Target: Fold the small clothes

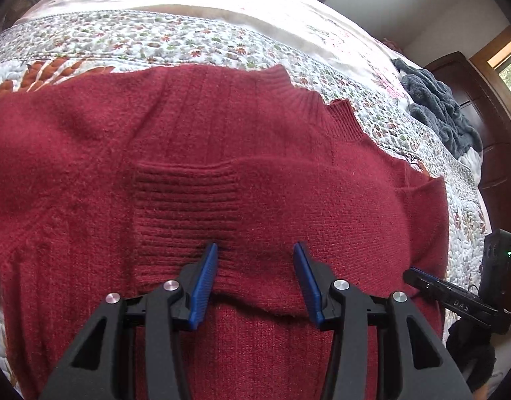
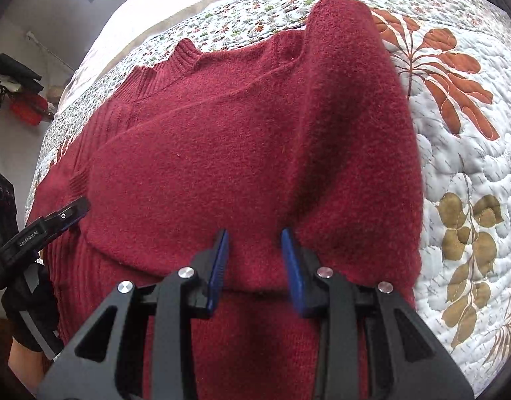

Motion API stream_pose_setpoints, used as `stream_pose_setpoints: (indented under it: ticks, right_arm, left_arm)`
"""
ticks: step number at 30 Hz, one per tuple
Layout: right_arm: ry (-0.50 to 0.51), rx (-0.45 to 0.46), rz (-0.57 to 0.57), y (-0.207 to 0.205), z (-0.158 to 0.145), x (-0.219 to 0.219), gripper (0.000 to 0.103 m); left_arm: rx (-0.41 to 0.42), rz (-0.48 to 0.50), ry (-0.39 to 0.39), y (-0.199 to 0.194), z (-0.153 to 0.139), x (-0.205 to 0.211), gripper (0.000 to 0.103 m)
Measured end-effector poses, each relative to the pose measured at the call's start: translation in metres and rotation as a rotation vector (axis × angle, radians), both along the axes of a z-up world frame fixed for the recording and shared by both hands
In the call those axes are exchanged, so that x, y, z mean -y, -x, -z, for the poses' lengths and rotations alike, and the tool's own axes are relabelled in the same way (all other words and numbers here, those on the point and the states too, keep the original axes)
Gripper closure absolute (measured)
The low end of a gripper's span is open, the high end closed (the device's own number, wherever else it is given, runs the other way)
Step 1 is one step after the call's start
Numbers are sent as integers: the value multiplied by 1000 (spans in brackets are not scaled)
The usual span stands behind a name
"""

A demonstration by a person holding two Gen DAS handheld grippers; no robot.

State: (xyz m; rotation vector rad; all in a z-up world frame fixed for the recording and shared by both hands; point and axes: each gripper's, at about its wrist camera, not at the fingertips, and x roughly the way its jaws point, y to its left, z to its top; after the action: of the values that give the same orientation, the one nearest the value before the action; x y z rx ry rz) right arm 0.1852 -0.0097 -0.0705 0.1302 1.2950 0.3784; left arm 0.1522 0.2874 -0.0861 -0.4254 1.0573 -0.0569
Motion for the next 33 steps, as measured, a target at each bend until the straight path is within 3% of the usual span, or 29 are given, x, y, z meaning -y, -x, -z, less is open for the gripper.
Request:
stream_pose_setpoints:
  ticks: [3,7,12,16,22,24,28,33]
  right_arm:
    - [-14,-8,14,0,-10,2,70]
    - [-36,72,-32,22,-45,-9,53]
    - [-63,46,-128,47,-53,-40,52]
    - [-70,9,-201,65,-45,-73,52]
    - [-63,-19,-280,92,-28,-111,52]
    - [-56,-24,-281,95,-22,-117,52]
    - [-31,-11,-279,100,-16,-121,52]
    - [-30,-18,-267,100,-7,-121,52]
  left_arm:
    - [2,-5,21,4,-8,-4,55]
    - [51,-54,46,29,-37,-30,50]
    - [82,-195,-8,85,-59,-100,46]
    - [52,-359,-29,142,-53,-172,45]
    - [61,-620,40,212,-30,-272,45]
    - [91,-686,40,223,-25,-298,45]
    - [170,-801,146,237,-11,-350,46]
    - [236,-891,199,237,-6,-382,46]
